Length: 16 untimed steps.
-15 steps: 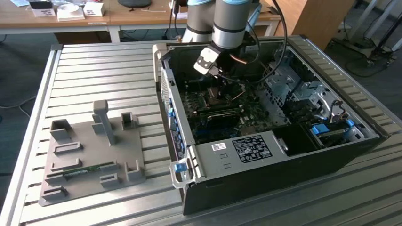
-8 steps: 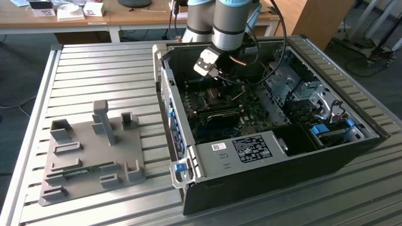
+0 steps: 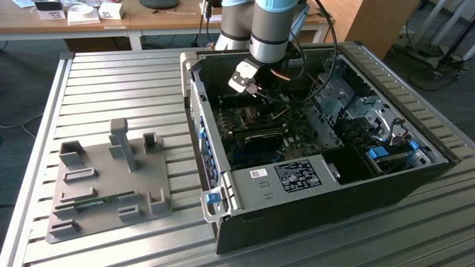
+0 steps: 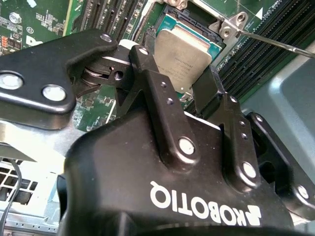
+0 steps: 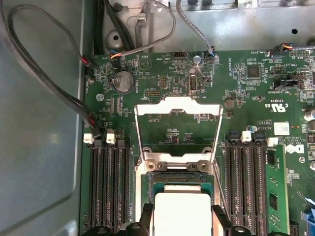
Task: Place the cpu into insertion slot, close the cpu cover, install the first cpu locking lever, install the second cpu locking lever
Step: 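Place the cpu into insertion slot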
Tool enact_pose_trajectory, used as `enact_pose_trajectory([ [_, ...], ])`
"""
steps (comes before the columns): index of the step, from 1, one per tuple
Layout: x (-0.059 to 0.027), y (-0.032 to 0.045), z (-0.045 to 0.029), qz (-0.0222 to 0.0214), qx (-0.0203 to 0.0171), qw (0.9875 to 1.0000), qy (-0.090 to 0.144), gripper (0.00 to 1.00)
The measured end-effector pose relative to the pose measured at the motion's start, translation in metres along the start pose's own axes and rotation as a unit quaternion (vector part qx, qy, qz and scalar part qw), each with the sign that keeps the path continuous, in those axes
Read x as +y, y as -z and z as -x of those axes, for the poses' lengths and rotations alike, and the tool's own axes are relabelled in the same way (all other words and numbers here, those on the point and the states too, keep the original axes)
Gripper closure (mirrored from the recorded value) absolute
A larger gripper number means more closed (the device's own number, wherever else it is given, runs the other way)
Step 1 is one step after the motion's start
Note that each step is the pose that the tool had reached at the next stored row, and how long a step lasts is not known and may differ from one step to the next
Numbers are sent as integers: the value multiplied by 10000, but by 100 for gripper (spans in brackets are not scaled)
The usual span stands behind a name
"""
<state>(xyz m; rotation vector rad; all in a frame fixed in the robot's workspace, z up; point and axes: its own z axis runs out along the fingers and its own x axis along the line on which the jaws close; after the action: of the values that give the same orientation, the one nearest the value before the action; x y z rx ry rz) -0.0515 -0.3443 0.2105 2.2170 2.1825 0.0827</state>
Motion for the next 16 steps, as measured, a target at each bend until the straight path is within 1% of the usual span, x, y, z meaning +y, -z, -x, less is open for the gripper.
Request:
enact_pose_trajectory([
  [10,-3,-63,0,0,1,10000,0,46],
  [16,5,-75,0,-1,1,10000,0,46],
])
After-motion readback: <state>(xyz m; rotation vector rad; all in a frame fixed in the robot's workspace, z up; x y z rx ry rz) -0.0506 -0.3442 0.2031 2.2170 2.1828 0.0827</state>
